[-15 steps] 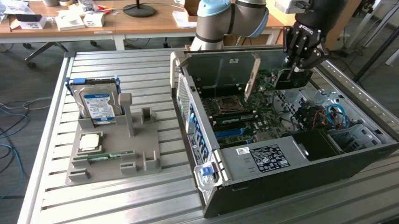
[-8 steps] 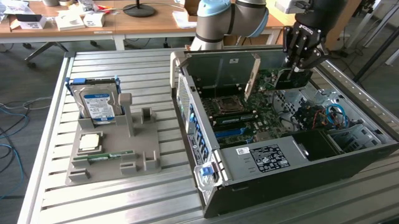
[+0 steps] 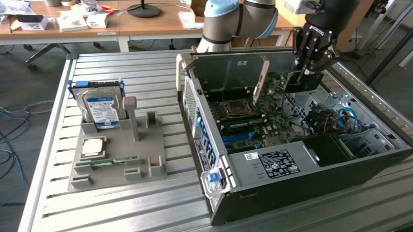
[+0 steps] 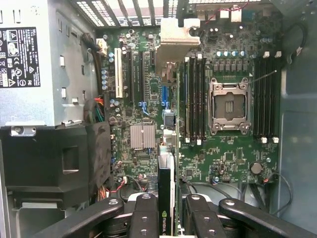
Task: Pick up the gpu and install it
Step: 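Insert the gpu into the slot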
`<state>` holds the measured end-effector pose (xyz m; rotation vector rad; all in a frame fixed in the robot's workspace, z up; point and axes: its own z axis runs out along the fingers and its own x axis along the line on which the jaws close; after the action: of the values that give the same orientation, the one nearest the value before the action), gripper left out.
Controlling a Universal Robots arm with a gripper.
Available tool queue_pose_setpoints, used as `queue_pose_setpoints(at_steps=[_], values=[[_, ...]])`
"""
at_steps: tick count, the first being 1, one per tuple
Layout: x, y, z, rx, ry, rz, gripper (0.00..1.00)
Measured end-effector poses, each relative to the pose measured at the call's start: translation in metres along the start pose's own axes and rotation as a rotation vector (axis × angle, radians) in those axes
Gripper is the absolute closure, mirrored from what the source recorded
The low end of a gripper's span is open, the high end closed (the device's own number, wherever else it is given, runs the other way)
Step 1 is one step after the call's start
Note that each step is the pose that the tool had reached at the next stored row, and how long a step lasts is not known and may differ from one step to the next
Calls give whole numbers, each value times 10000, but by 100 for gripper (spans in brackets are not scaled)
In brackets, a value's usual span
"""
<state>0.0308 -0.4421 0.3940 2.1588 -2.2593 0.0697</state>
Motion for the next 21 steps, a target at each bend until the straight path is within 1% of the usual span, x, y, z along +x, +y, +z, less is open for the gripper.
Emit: queue_pose_setpoints(at_steps=[2,10,14,17,21], values=[[1,24,0,1,0,-3,74],[7,177,-2,1,-1,-3,74],[9,239,-3,0,0,-2,74],[10,261,-3,0,-1,-1,74],[9,262,-3,0,0,-1,74]])
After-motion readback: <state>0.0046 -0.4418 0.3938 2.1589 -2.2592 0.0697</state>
